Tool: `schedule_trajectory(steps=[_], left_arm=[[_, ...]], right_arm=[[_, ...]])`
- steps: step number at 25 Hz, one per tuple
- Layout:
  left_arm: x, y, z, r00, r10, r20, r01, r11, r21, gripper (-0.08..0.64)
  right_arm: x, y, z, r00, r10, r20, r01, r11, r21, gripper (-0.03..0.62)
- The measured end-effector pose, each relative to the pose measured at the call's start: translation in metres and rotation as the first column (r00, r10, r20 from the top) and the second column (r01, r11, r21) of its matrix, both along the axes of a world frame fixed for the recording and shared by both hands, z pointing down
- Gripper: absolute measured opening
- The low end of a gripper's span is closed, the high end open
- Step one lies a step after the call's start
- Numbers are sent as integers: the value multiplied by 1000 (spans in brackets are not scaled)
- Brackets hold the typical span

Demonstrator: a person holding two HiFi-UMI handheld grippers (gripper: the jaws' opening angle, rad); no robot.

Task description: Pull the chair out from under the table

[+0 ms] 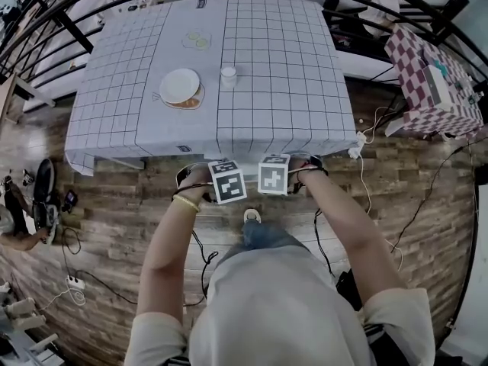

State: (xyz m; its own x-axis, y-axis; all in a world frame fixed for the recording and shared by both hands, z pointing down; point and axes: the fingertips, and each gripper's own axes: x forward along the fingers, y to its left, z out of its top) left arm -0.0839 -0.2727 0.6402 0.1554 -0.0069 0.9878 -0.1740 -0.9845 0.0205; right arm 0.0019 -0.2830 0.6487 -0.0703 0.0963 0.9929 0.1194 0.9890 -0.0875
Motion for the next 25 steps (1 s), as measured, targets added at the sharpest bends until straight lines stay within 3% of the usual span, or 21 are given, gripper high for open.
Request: schedule_trajectory(steps=[25], left_arm=[[2, 66, 0, 1000, 27, -10, -27, 1000, -16, 84]], right_arm=[[2, 68, -1, 1000, 20, -8, -20, 1000, -8, 83]])
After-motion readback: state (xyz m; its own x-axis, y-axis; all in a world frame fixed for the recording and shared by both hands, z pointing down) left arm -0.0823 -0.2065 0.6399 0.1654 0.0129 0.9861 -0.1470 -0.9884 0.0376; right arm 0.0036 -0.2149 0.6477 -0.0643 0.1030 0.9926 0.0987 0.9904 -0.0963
